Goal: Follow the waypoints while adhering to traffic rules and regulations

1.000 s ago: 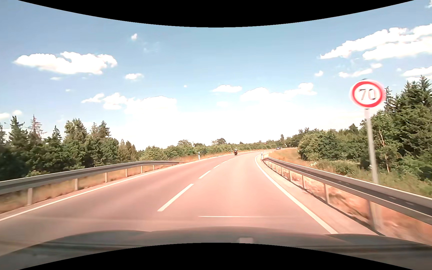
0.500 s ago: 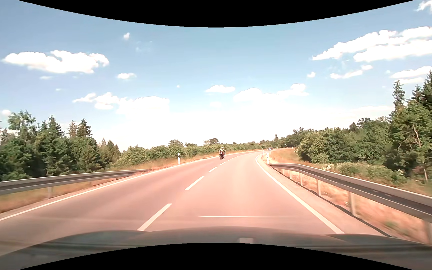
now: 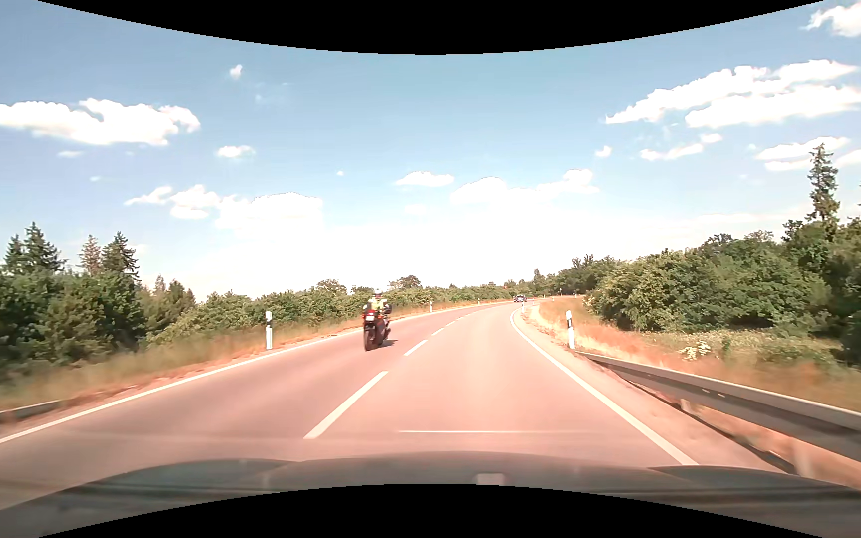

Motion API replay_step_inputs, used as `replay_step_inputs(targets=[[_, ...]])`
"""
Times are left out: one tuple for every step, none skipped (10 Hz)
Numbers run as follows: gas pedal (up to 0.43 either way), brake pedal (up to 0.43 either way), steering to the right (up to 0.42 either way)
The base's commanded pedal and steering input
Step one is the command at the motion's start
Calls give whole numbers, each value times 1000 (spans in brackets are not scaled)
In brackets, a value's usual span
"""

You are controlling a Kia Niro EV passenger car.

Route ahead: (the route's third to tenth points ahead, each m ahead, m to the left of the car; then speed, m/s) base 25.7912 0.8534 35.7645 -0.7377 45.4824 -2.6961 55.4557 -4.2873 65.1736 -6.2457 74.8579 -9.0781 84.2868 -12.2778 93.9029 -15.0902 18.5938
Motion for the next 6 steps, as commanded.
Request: replay_step_inputs(targets=[[197, 0, 18], [197, 0, 18], [197, 0, 18], [197, 0, 18], [197, 0, 19], [197, 0, 19]])
